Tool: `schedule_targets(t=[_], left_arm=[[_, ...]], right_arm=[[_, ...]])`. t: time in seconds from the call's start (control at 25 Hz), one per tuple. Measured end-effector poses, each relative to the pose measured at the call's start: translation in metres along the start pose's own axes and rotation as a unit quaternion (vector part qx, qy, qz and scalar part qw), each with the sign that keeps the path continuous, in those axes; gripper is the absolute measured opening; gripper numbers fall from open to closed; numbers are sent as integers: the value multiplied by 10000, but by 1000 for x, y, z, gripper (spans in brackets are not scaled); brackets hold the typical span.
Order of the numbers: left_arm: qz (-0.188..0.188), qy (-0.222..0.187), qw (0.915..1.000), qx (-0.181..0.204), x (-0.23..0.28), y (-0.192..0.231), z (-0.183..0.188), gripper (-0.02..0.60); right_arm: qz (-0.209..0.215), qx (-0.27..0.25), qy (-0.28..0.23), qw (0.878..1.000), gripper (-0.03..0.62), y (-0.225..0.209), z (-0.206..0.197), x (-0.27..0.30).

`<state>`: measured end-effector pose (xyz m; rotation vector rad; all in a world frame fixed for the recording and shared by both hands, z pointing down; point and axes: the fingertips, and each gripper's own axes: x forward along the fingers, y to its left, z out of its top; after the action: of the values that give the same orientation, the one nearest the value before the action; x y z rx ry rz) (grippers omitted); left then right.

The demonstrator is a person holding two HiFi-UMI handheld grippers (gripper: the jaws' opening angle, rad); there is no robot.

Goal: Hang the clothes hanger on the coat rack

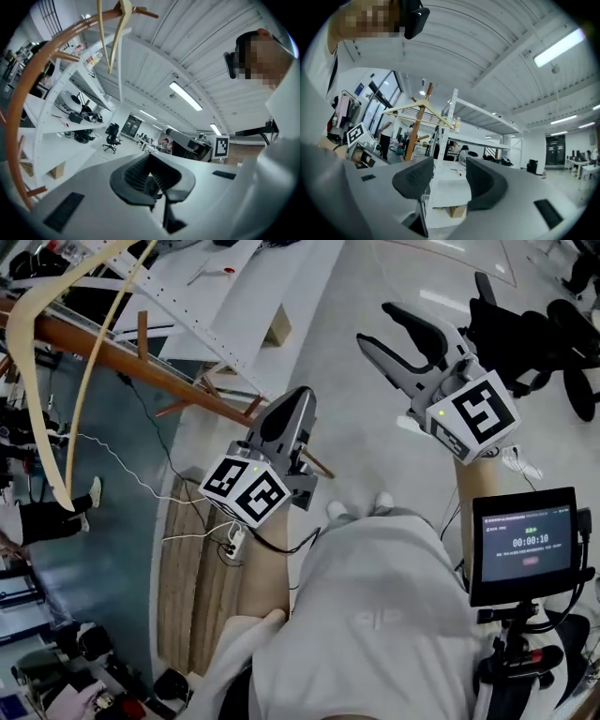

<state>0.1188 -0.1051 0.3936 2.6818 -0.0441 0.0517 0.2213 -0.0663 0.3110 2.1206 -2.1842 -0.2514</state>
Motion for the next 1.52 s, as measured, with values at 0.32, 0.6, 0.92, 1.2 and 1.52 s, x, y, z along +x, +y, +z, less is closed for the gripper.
schedule_targets(t=[0.32, 0.6, 0.92, 1.2, 1.52], left_arm=[[-1114, 635, 9917, -91, 75, -64, -42, 6], [-1679, 999, 9806, -178, 116, -92, -73, 5], [-2280, 1309, 9647, -151, 149, -129, -94, 5], [-2498, 1392, 9581, -144, 160, -141, -95, 5], [-2477, 1400, 9586, -139, 163, -130, -89, 5]], right_arm=[[-1149, 666, 362, 9905, 225, -41, -37, -107], [-1807, 930, 547, 9776, 225, -56, -68, -158], [-2367, 1130, 589, 9632, 225, -63, -83, -200], [-2482, 1267, 703, 9578, 224, -65, -94, -207], [-2430, 976, 915, 9608, 221, -66, -93, -191]])
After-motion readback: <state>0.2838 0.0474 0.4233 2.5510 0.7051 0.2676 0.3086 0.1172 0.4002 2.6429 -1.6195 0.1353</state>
